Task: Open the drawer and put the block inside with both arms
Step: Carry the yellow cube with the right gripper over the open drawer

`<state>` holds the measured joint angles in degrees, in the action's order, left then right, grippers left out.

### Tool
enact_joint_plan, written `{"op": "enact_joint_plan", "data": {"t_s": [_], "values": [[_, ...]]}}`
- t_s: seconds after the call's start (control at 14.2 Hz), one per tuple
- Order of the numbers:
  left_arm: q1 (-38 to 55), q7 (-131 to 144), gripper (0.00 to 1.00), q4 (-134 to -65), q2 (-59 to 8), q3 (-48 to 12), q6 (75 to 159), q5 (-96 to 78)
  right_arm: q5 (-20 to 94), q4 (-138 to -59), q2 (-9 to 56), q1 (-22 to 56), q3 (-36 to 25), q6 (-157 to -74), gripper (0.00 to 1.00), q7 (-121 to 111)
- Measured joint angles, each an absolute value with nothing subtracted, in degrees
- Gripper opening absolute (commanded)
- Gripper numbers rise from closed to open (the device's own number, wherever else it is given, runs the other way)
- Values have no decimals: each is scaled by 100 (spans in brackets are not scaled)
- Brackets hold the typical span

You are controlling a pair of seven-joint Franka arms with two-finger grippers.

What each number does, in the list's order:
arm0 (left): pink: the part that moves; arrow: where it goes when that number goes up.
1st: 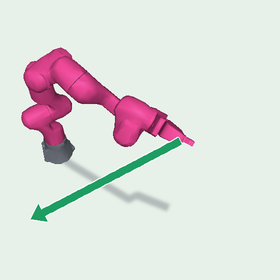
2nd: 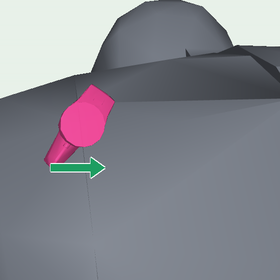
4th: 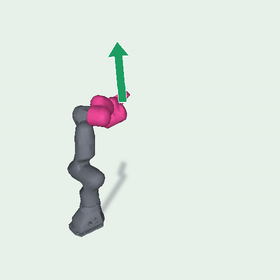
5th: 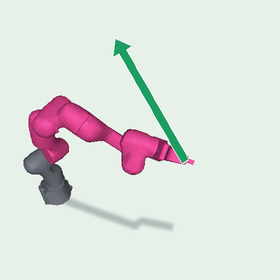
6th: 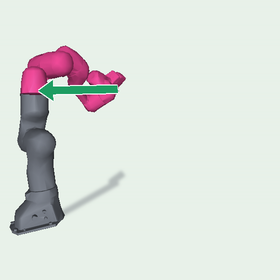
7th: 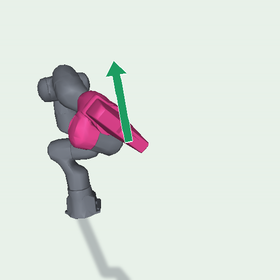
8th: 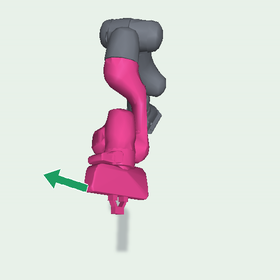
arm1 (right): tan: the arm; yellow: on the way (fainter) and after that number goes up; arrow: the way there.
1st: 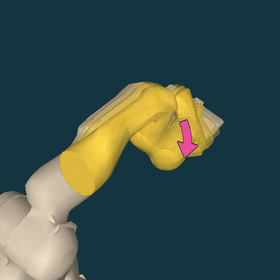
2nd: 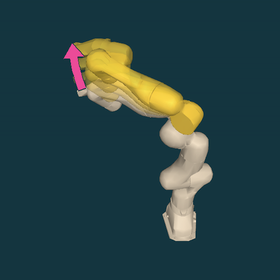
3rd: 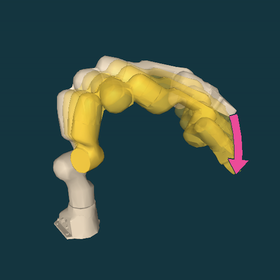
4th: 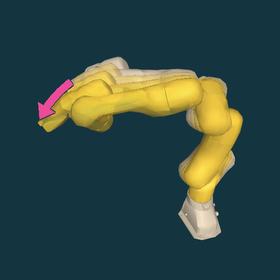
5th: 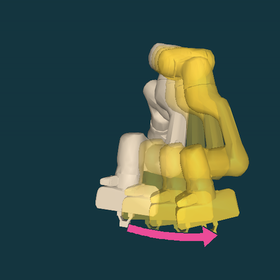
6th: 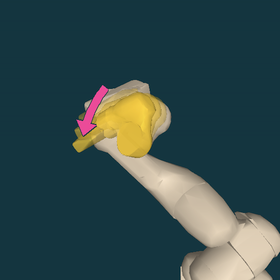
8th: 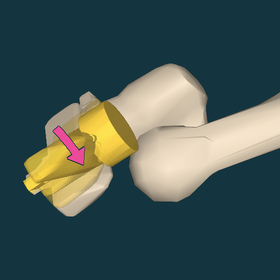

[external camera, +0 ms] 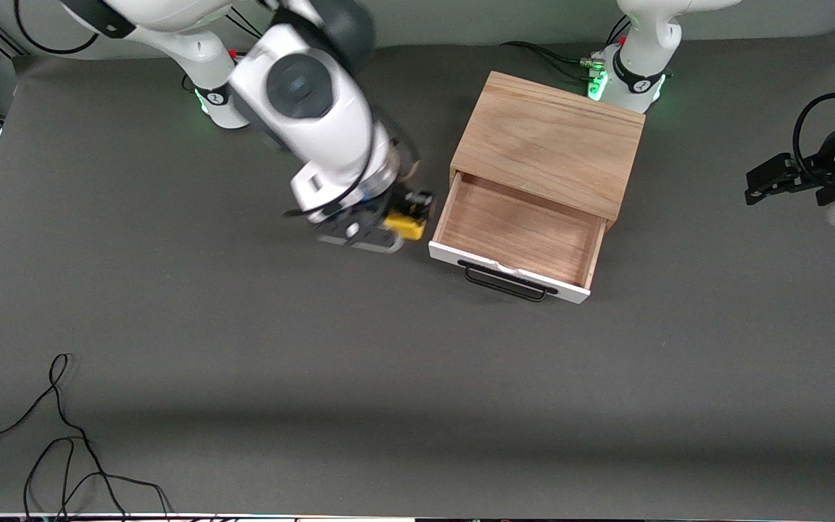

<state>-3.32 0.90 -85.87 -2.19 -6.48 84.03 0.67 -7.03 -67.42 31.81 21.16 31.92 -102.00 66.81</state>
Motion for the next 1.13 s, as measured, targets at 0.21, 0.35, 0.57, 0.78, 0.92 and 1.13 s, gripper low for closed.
{"op": "enact_joint_plan", "data": {"t_s": [0.21, 0.35, 0.57, 0.78, 0.92, 1.13], "values": [[-321, 88, 100, -8594, -219, -636, 8403, 67, -1203, -6750, 3418, 2625, 3186, -10746, 25, 7322], [-314, 88, 100, -8609, -219, -634, 8403, 68, -1642, -6752, 3758, 2901, 3181, -11178, 25, 7703], [-312, 88, 100, -8640, -219, -631, 8403, 68, -2006, -6727, 4282, 3146, 3165, -11630, 26, 8012], [-310, 87, 100, -8643, -219, -630, 8403, 68, -2272, -6640, 4627, 3284, 3159, -11719, 29, 8189], [-307, 87, 100, -8644, -219, -630, 8403, 68, -2324, -6609, 4763, 3328, 3159, -11841, 31, 8329], [-307, 86, 100, -8645, -219, -630, 8398, 68, -2393, -6589, 4856, 3423, 3159, -11981, 39, 8569]]}}
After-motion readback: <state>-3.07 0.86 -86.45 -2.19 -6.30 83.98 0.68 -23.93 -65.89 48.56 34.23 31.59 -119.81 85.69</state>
